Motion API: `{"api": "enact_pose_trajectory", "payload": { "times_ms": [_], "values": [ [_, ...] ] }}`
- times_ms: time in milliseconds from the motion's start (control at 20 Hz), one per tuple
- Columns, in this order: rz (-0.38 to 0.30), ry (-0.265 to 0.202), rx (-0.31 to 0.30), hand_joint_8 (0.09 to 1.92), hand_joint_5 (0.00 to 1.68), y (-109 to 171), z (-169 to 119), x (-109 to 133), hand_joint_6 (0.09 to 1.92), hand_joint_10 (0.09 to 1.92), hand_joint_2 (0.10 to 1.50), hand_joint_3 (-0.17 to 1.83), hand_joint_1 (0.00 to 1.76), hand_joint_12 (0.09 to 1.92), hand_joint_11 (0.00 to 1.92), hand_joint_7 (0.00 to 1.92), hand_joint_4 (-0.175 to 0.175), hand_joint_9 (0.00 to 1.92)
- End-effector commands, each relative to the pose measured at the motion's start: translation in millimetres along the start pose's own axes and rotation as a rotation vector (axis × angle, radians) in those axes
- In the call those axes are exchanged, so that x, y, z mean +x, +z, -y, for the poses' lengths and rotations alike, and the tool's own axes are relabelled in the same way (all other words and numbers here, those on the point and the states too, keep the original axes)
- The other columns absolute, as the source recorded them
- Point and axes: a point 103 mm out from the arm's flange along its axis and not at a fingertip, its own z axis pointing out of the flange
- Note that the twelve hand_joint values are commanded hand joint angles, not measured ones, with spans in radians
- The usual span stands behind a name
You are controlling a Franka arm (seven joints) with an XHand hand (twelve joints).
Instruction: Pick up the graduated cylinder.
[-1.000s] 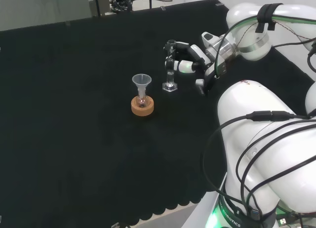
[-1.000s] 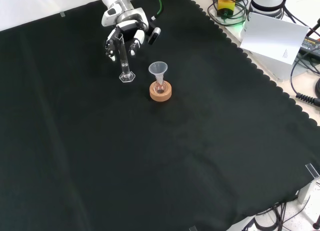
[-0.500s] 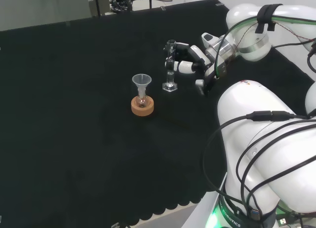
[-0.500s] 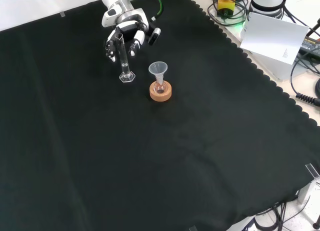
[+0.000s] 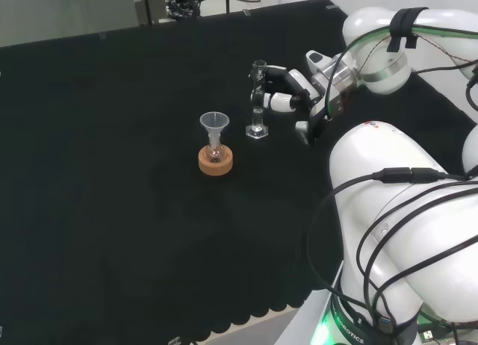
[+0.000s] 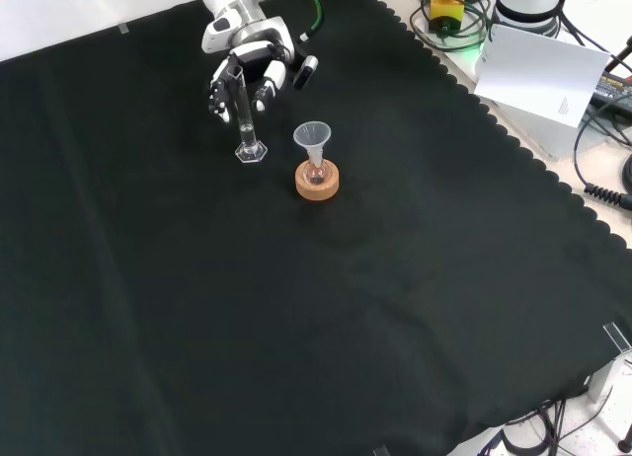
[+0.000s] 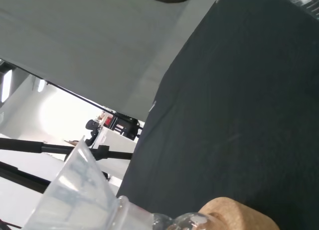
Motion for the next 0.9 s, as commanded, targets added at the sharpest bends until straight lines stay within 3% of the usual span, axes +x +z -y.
{"api": "enact_pose_trajectory", "payload": {
  "times_ms": [50,900],
  "values": [
    [0.022,0.012,-0.003,0.60,0.72,6.7,-1.6,-4.6,0.72,0.39,1.05,-0.17,1.14,1.14,0.64,0.64,-0.020,0.91],
    [-0.003,0.011,-0.001,0.57,0.74,8.0,-5.0,-5.1,0.73,0.34,1.13,-0.17,1.14,1.10,0.70,0.63,-0.029,0.93]
  ]
}}
